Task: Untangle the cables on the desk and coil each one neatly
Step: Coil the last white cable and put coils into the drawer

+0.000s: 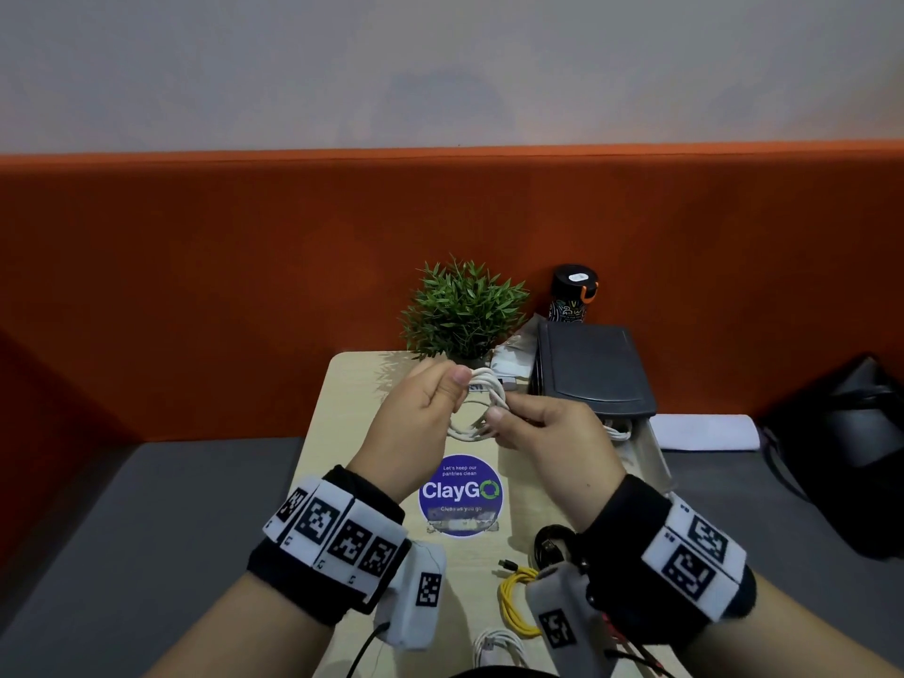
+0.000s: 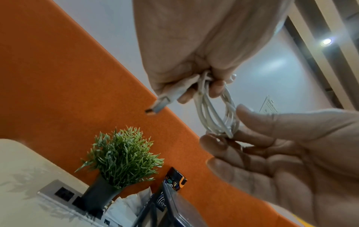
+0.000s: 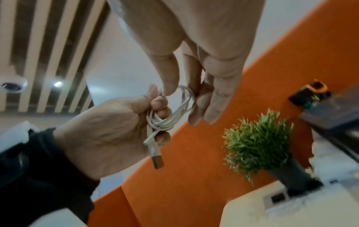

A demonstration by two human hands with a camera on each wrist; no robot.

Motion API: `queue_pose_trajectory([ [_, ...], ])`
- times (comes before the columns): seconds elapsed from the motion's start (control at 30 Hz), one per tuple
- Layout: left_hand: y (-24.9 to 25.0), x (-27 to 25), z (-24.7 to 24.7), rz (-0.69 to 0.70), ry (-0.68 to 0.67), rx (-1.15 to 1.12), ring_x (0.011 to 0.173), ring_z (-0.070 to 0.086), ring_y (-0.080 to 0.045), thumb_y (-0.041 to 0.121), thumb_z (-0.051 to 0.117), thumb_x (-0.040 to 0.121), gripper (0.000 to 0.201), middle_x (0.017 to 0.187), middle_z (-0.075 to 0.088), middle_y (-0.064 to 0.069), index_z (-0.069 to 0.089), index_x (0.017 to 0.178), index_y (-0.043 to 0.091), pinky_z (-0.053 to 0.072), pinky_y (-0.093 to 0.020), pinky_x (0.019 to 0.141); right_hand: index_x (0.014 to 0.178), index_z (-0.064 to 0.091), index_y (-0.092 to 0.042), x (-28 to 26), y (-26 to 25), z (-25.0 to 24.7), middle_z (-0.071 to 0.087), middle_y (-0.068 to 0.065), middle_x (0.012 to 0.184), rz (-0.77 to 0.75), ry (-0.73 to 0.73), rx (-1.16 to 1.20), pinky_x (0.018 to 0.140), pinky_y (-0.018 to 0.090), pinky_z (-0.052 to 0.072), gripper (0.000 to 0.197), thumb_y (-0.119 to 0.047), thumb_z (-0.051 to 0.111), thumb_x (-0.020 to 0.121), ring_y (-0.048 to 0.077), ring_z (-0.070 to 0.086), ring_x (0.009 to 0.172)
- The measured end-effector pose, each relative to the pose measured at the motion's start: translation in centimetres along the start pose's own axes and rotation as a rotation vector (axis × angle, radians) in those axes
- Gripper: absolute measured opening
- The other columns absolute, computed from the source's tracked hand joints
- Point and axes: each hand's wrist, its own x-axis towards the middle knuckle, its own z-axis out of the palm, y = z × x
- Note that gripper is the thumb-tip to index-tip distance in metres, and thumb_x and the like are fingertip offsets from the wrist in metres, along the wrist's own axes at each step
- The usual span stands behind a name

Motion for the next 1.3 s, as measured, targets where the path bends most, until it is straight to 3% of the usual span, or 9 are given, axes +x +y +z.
queue_pose_trajectory([
  [0.2,-0.1,-0.1,-0.3,-0.039,-0.028,-0.023,0.064,0.040,-0.008,0.031,0.036,0.100,0.037,0.071,0.044,0.001,0.043,0.065,0.018,0.031,-0.027,0.061,0.086,0.073,-0.013,0.9,0.1,0.2,0.065,-0.003,0.064,0.209,-0.118,0.279,0.058,0.020,0.042,0.017,-0.004,0.059,0.090,0.007,0.052,0.056],
  [0.4,-0.7,0.1,-0.5,-0.015,-0.039,0.015,0.057,0.038,-0.003,0.032,0.036,0.100,0.038,0.070,0.042,0.004,0.041,0.064,0.021,0.029,-0.026,0.057,0.082,0.069,-0.010,1.4,0.2,0.6,0.064,0.003,0.075,0.264,-0.218,0.351,0.063,0.026,0.045,0.021,-0.006,0.053,0.094,0.012,0.056,0.072],
  [0.53,-0.9,0.2,-0.5,0.055,-0.036,0.033,0.065,0.040,-0.007,0.042,0.034,0.093,0.036,0.073,0.043,0.002,0.043,0.065,0.022,0.033,-0.030,0.064,0.076,0.065,-0.010,1.6,-0.1,0.4,0.059,0.009,0.083,0.275,-0.318,0.376,0.067,0.031,0.048,0.025,-0.011,0.050,0.096,0.021,0.052,0.087],
  [0.63,-1.1,0.5,-0.5,0.083,-0.029,0.030,0.065,0.042,-0.009,0.038,0.035,0.098,0.041,0.074,0.044,0.001,0.050,0.069,0.013,0.036,-0.030,0.061,0.069,0.062,-0.010,1.5,-0.4,0.0,0.055,0.008,0.080,0.260,-0.390,0.382,0.068,0.034,0.047,0.031,-0.020,0.050,0.096,0.026,0.049,0.089],
  [0.83,-1.0,0.6,-0.3,0.104,-0.065,0.071,0.063,0.044,-0.012,0.043,0.031,0.093,0.045,0.074,0.041,0.004,0.049,0.071,0.008,0.035,-0.028,0.051,0.074,0.061,-0.009,1.8,-0.8,-0.4,0.063,0.007,0.071,0.223,-0.419,0.122,0.061,0.029,0.051,0.013,-0.013,0.067,0.085,0.020,0.062,0.072],
  [0.93,-1.2,0.6,-0.4,0.084,-0.067,0.049,0.065,0.044,-0.012,0.045,0.032,0.092,0.043,0.074,0.042,0.004,0.048,0.068,0.013,0.041,-0.034,0.060,0.074,0.051,-0.008,1.8,-0.6,-0.8,0.060,0.010,0.061,0.193,-0.472,0.077,0.058,0.030,0.054,0.020,0.001,0.065,0.083,0.028,0.065,0.064],
  [1.0,-1.5,0.8,-0.7,0.025,-0.077,-0.003,0.060,0.042,-0.005,0.042,0.036,0.094,0.039,0.073,0.042,0.003,0.048,0.066,0.017,0.035,-0.027,0.060,0.081,0.048,-0.008,1.8,-0.5,-0.9,0.060,0.008,0.058,0.149,-0.495,0.071,0.056,0.031,0.054,0.022,0.009,0.061,0.083,0.028,0.067,0.059],
  [1.17,-1.4,0.8,-1.3,-0.210,-0.166,-0.387,0.036,0.027,-0.014,0.039,0.042,0.093,0.037,0.060,0.033,-0.011,0.051,0.072,0.010,0.018,-0.020,0.036,0.109,0.052,-0.015,2.3,-0.6,-1.2,0.068,0.014,0.083,0.015,-0.459,-0.147,0.060,0.037,0.054,0.031,0.005,0.059,0.086,0.033,0.069,0.065],
  [1.3,-1.3,0.4,-1.7,-0.277,-0.218,-0.517,0.037,0.030,-0.015,0.042,0.049,0.083,0.037,0.053,0.033,-0.008,0.055,0.071,0.007,0.035,-0.020,0.032,0.105,0.050,-0.020,2.5,-1.1,-1.5,0.067,0.010,0.081,-0.059,-0.473,-0.427,0.065,0.044,0.058,0.024,-0.005,0.059,0.088,0.026,0.069,0.065],
])
